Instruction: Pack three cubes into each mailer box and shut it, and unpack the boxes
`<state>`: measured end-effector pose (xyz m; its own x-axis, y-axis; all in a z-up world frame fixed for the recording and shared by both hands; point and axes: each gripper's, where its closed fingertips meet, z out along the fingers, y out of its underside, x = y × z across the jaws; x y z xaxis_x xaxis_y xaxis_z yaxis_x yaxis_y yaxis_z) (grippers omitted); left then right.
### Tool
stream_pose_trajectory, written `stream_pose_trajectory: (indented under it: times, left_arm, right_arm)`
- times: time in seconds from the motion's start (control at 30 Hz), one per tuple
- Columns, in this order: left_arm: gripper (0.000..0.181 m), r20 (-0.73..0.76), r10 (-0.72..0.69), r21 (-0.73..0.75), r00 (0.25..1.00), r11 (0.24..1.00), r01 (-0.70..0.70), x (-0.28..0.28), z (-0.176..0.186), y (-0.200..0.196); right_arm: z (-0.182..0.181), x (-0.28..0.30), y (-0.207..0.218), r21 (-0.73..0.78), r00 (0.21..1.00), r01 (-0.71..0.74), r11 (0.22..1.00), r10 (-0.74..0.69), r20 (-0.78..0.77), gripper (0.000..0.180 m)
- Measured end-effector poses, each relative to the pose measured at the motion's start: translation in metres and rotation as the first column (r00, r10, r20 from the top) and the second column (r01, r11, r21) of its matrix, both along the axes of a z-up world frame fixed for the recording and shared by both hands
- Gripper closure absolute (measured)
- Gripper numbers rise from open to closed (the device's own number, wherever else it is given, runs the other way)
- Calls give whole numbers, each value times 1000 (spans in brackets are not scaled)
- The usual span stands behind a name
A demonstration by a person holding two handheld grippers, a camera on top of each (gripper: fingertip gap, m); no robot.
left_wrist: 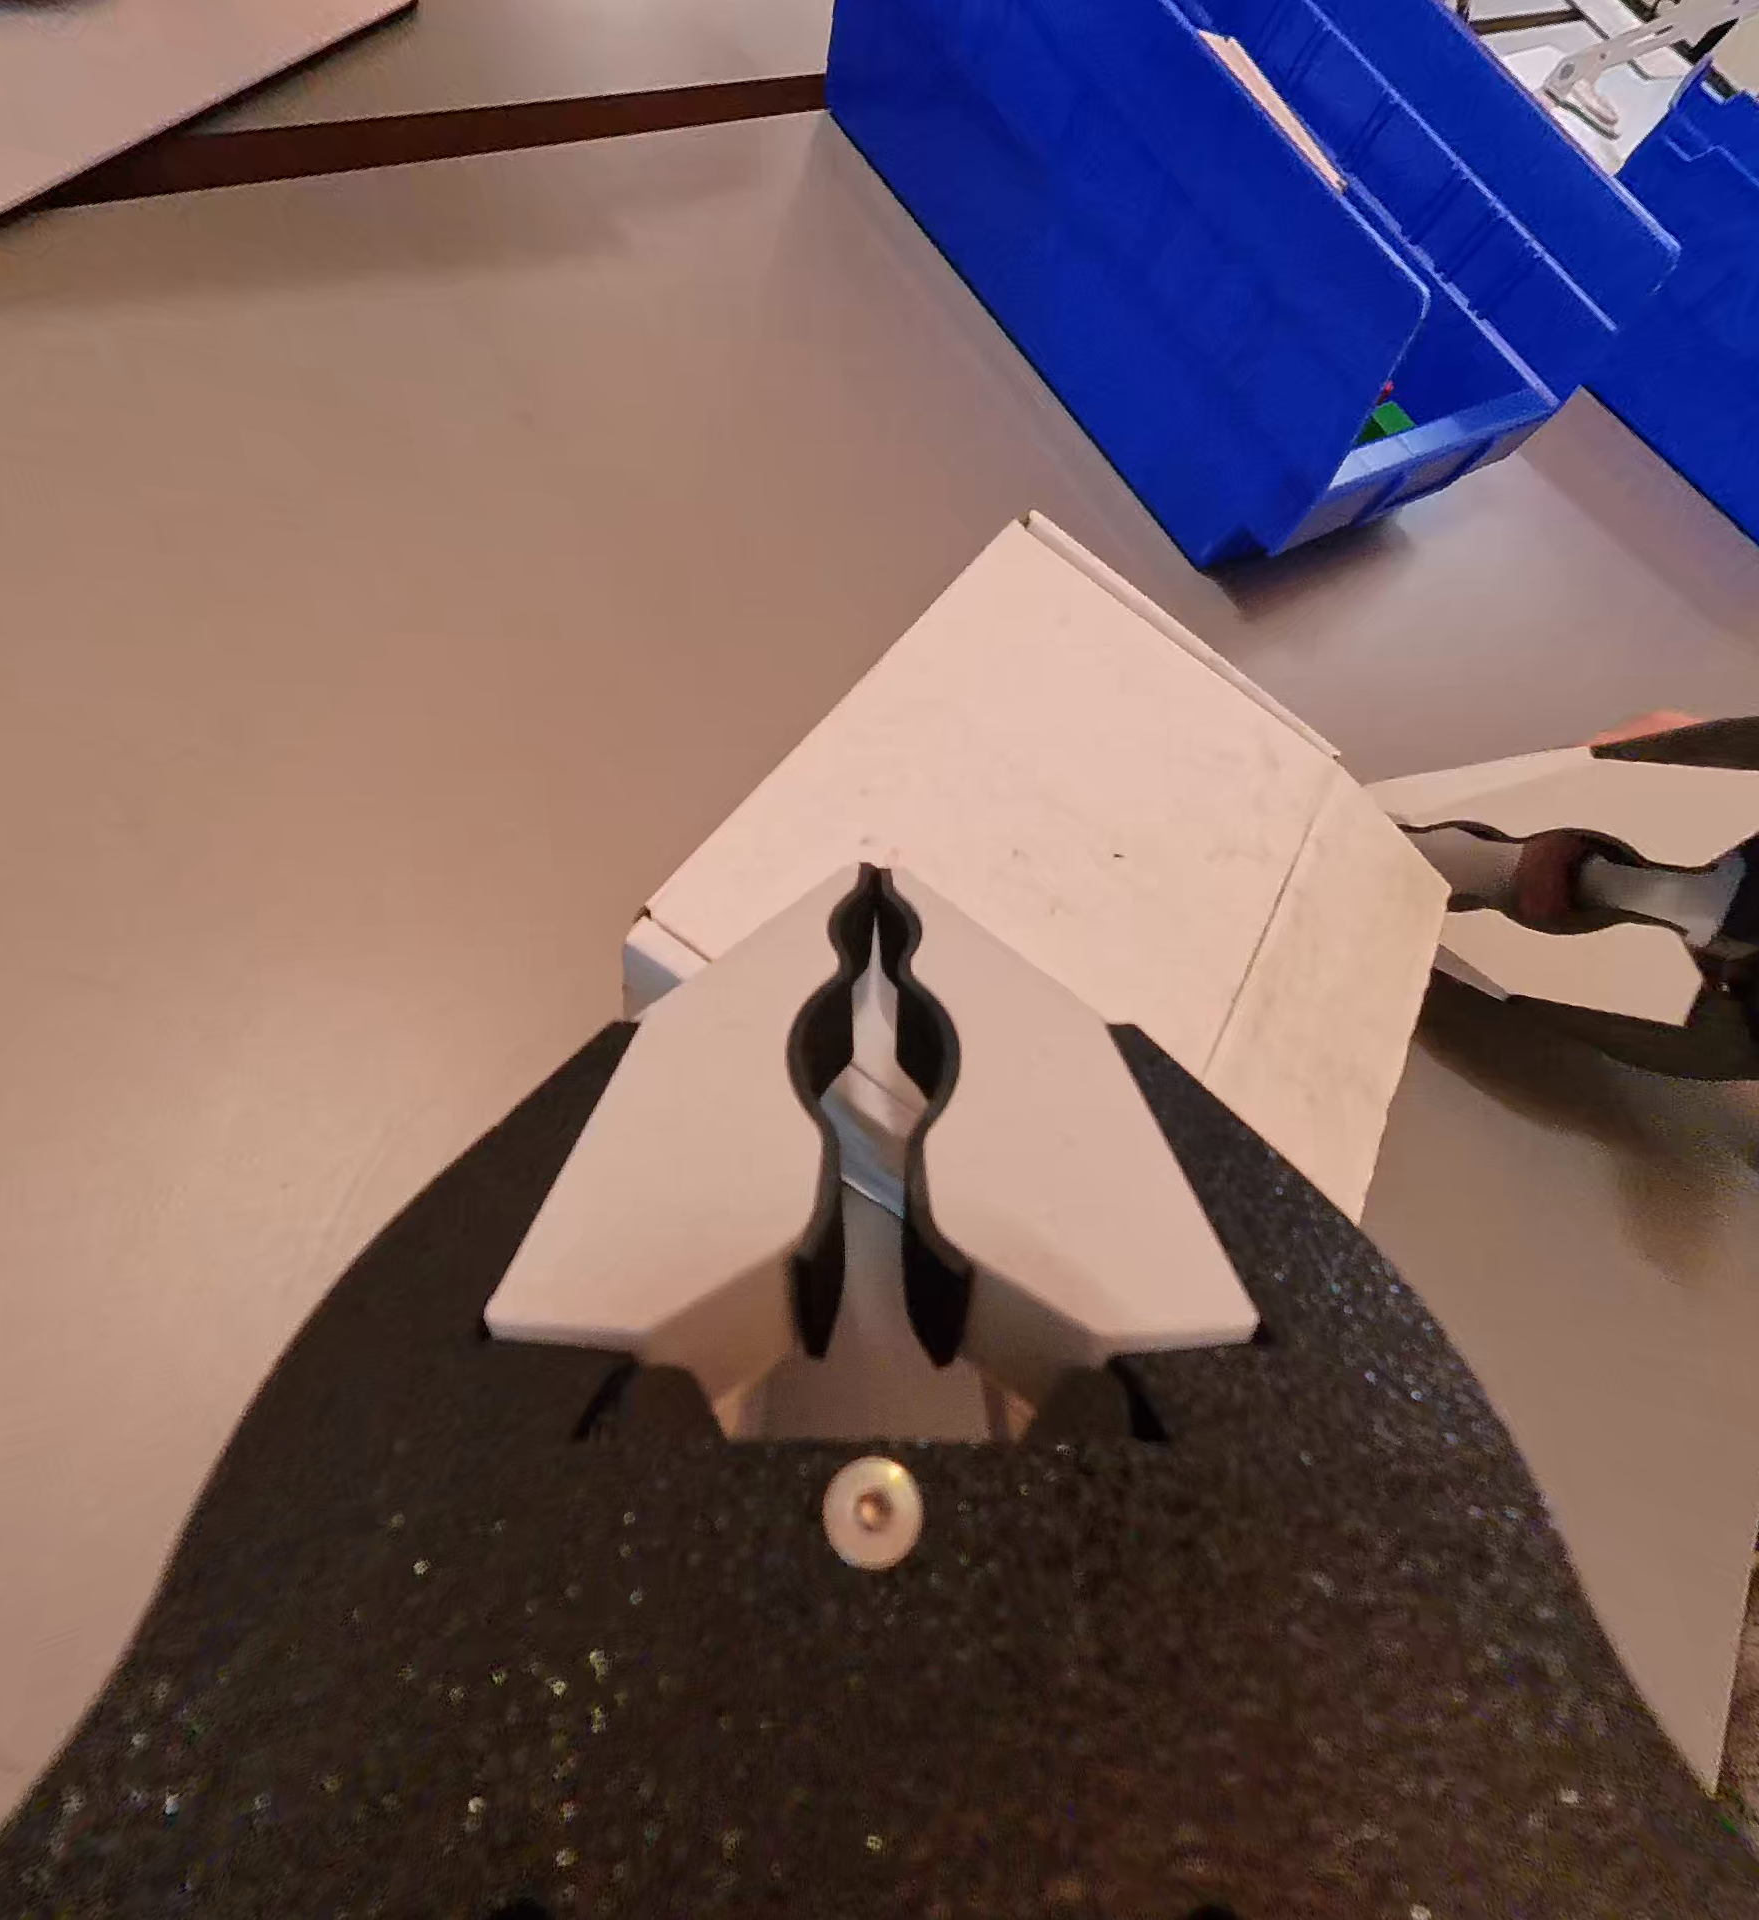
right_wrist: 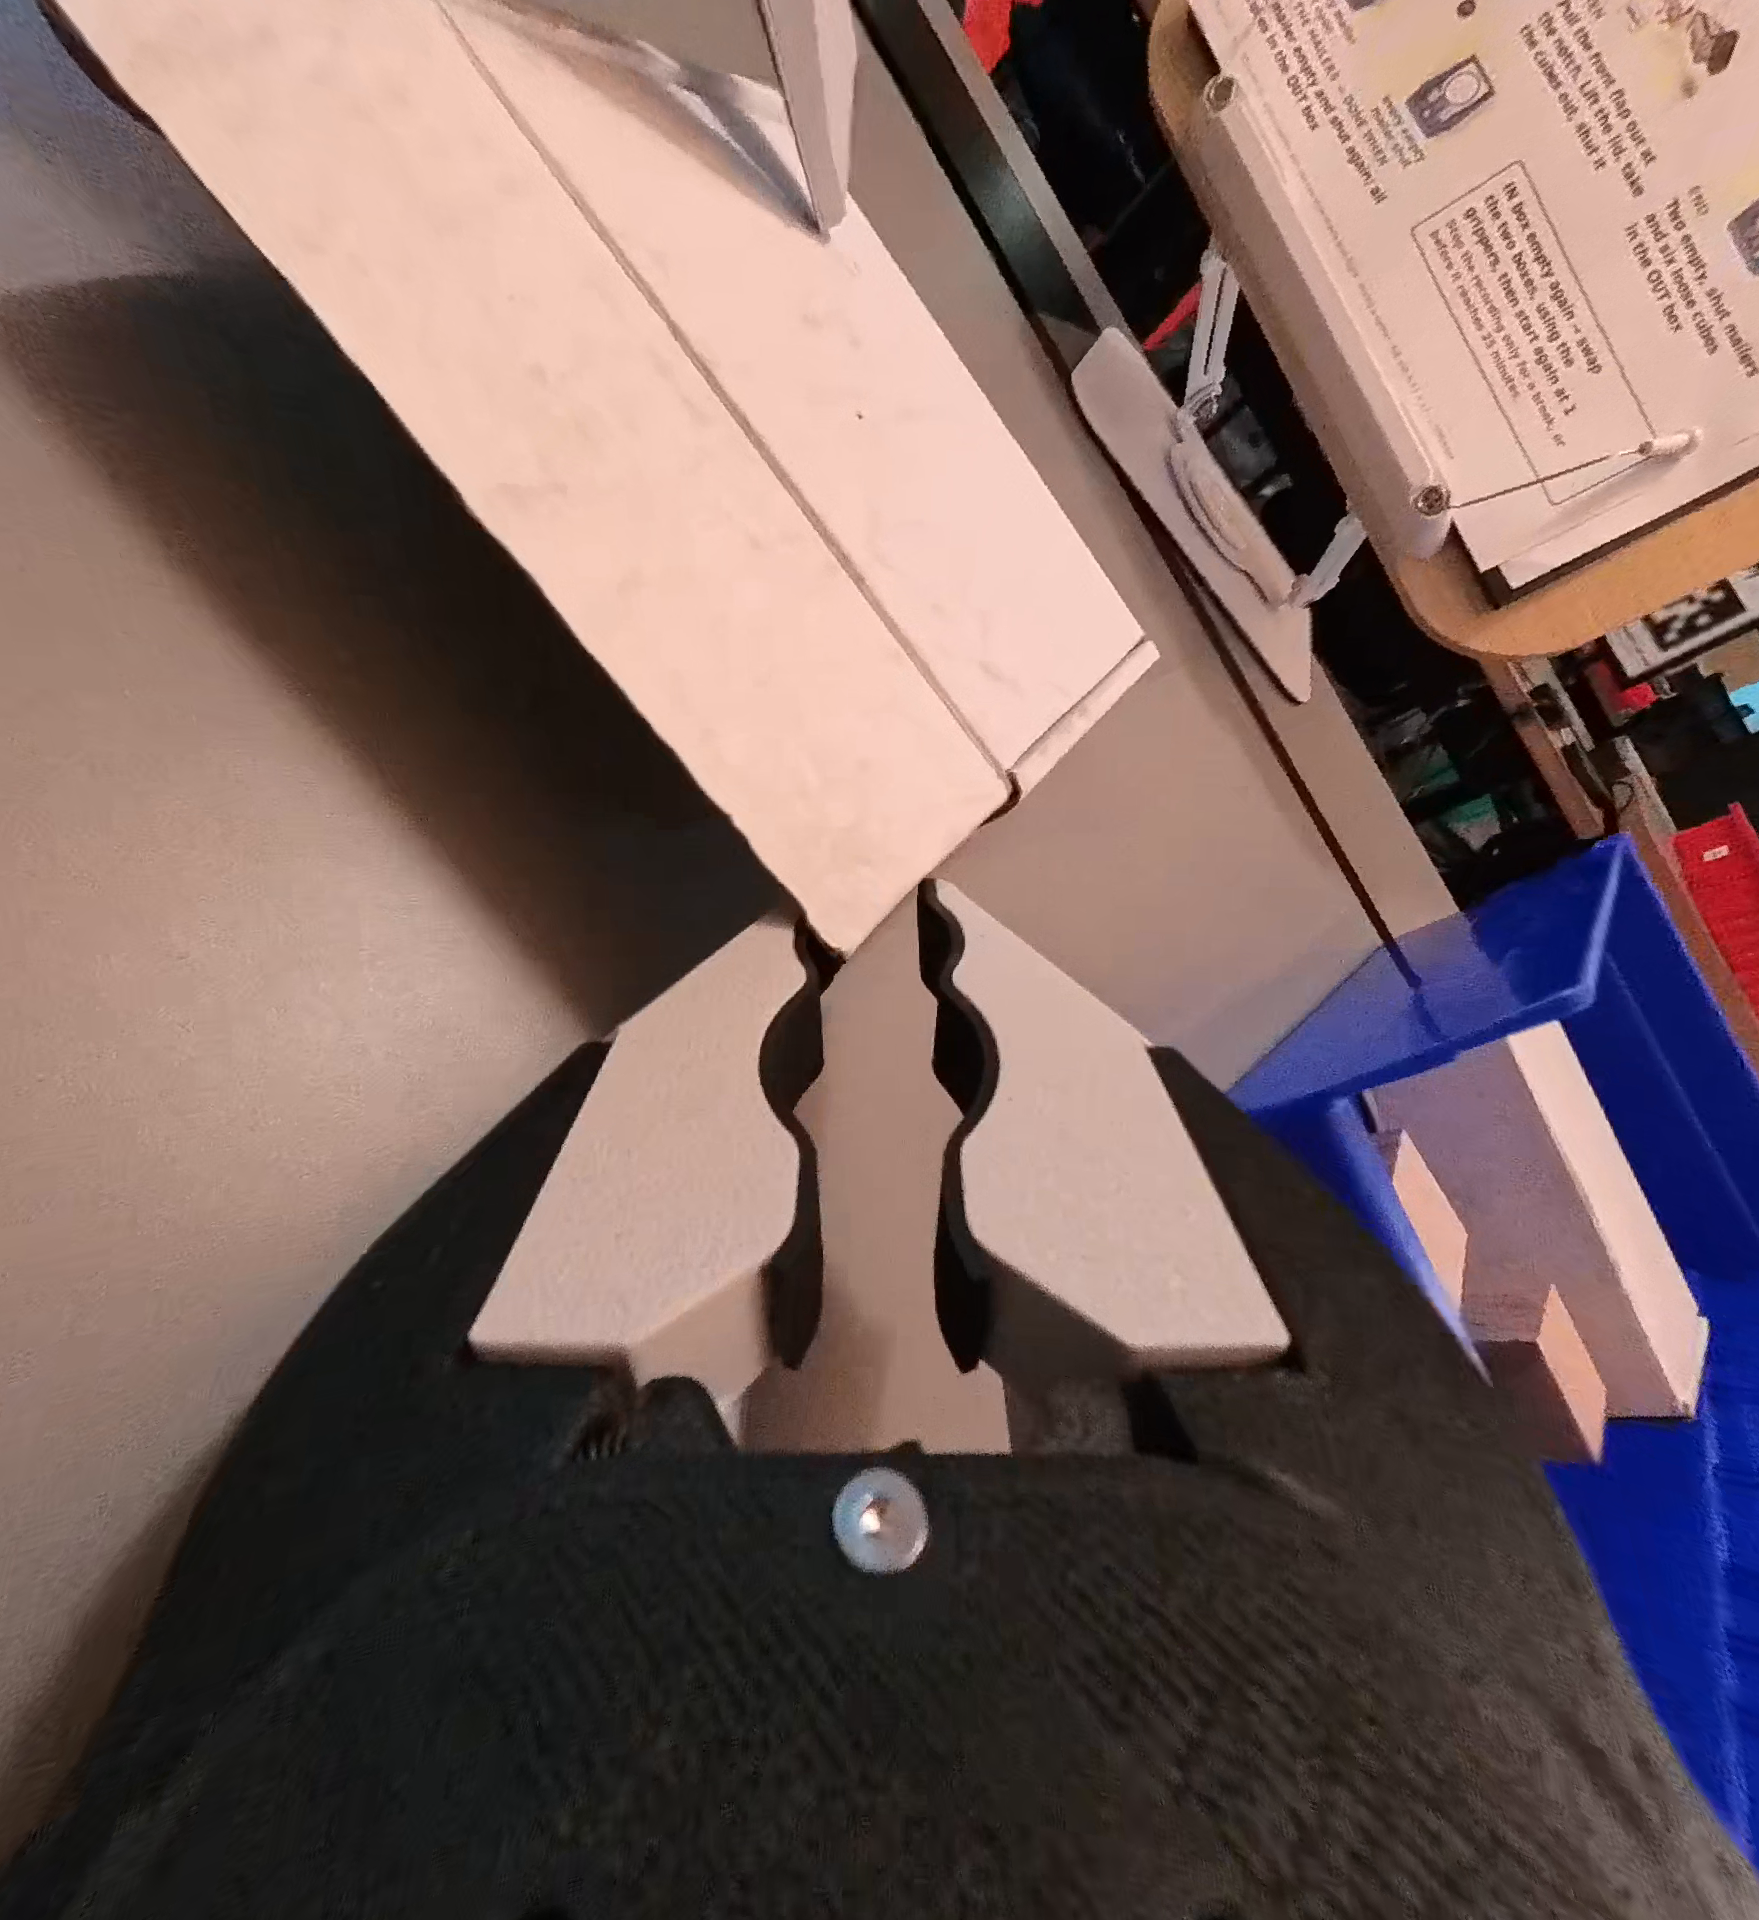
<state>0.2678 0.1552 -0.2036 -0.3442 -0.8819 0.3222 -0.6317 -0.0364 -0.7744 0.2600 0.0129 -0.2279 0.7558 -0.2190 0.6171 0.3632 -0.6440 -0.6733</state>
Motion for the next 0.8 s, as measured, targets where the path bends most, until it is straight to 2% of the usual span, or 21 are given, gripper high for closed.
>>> stream_pose_trajectory:
  times: [0.13,0.27,0.4,0.5,0.53,0.6,0.63,0.67,0.73,0.77,0.8]
  left_arm:
    - [181,-2,10,2,1000,1000,-10,0,0,0]
    - [181,7,6,6,1000,1000,-6,0,0,0]
    - [181,18,13,18,1000,1000,-13,0,0,0]
    - [181,19,11,42,1000,999,-12,1,0,0]
    - [181,19,12,47,1000,999,-13,1,0,0]
    - [181,20,10,57,1000,998,-11,1,0,0]
    - [181,22,10,60,1000,998,-11,1,0,0]
    - [181,23,10,62,1000,998,-12,1,0,0]
    - [181,25,13,63,1000,998,-15,1,0,0]
    - [181,26,15,65,1000,998,-17,1,0,0]
    - [181,28,17,70,999,997,-19,1,0,0]
  right_arm:
    - [1,-3,1,45,992,-33,998,38,-120,166]
    - [-2,3,3,26,988,-66,997,69,-138,165]
    - [-14,13,3,-120,994,-110,987,107,-34,162]
    - [-14,16,-1,-225,983,-159,961,176,59,153]
    - [-13,16,-7,-256,981,-171,951,189,47,148]
    - [-4,9,-22,-275,971,-236,932,236,-36,125]
    - [4,2,-28,-244,958,-283,928,263,-112,123]
    - [17,-3,-32,-183,945,-307,934,276,-175,131]
    - [59,10,-27,6,953,-243,970,240,-187,170]
    - [80,24,-19,104,966,-174,979,190,-174,180]
    - [95,40,-7,192,976,-99,976,133,-173,180]
